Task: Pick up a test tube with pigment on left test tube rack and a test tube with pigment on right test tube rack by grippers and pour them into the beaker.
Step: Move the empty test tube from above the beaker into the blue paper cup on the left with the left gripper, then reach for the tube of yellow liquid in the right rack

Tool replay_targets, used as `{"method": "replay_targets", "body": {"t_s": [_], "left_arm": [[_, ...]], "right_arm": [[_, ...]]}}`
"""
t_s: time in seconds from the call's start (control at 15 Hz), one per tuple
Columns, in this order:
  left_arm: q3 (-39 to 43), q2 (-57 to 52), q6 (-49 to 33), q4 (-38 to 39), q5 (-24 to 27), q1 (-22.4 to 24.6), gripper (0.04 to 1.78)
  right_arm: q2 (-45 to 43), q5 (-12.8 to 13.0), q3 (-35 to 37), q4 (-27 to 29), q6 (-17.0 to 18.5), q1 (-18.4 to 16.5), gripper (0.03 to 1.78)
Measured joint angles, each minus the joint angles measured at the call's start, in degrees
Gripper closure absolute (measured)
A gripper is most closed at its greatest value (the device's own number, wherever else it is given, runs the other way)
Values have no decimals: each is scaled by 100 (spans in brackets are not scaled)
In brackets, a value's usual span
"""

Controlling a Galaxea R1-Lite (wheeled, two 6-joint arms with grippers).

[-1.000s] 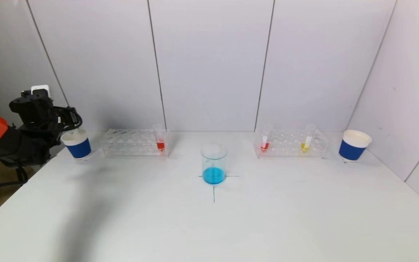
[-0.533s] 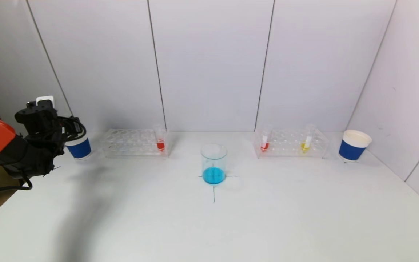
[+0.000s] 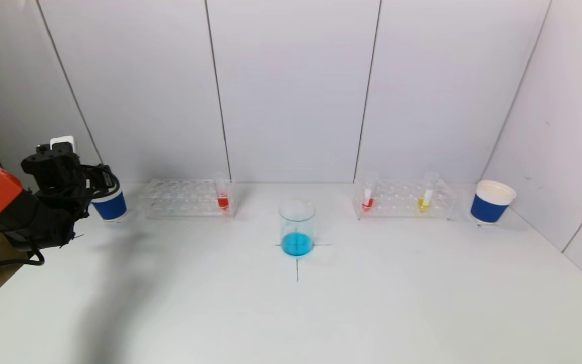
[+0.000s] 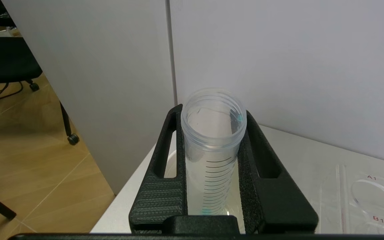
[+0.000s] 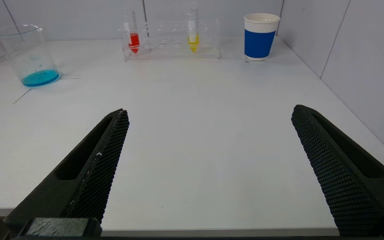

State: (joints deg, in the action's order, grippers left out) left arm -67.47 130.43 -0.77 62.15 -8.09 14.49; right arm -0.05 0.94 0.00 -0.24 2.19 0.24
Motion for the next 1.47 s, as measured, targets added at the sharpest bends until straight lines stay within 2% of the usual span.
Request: {"method": "replay_targets", "body": {"t_s": [0.8, 0.93, 1.07, 1.13, 1.47], "left_arm": [[15, -9, 2, 0, 27, 6, 137], [28, -13, 0, 50, 24, 6, 133], [37, -18, 2, 76, 27, 13, 120], [39, -27, 0, 78, 29, 20, 108], [80, -61, 9, 83, 27, 41, 33]], "right_arm": [[0, 2, 0, 0, 0, 0, 4], [0, 2, 0, 0, 1, 0, 4], [0, 2, 0, 2, 0, 0, 4], [0, 2, 0, 0, 0, 0, 4], [0, 0, 0, 0, 0, 0, 4]]}}
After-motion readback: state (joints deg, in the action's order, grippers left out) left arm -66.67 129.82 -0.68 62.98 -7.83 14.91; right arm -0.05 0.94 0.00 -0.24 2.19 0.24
